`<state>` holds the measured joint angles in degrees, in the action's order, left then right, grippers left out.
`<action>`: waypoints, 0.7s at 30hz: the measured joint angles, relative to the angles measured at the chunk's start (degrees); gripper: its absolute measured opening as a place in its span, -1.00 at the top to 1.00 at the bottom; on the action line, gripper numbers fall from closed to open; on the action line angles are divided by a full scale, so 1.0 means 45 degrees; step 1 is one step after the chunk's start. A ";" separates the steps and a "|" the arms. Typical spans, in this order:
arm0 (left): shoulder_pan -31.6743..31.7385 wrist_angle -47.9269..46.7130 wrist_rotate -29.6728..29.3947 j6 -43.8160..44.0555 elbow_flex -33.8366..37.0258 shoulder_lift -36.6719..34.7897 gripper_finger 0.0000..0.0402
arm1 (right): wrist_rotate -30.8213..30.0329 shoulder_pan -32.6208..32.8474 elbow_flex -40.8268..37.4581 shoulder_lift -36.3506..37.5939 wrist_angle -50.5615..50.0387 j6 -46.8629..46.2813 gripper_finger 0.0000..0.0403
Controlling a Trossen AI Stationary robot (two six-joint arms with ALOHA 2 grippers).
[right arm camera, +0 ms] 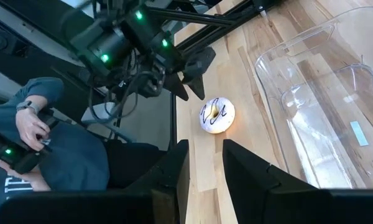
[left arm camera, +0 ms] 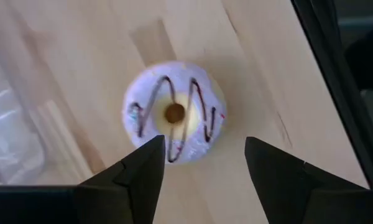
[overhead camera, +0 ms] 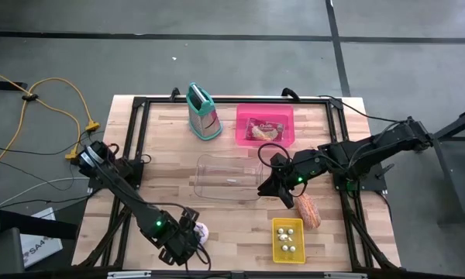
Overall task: Pick & Place Food Item
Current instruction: Put the pink donut into the transparent bin
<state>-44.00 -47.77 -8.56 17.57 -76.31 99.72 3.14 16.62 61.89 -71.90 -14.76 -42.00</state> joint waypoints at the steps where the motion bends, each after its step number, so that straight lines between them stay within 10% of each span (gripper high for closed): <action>1: -0.0033 -0.0023 0.0051 -0.0112 0.0005 0.0122 -0.08 | 0.0000 -0.0002 0.0000 0.0000 0.0009 0.0005 0.57; 21: -0.0207 0.0847 0.0205 -0.0913 0.0005 0.1345 -0.08 | 0.0000 0.0000 0.0005 0.0000 0.0019 0.0004 0.57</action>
<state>-44.93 -43.96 -7.64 13.46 -76.29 105.78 3.14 16.62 61.91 -71.90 -14.68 -41.98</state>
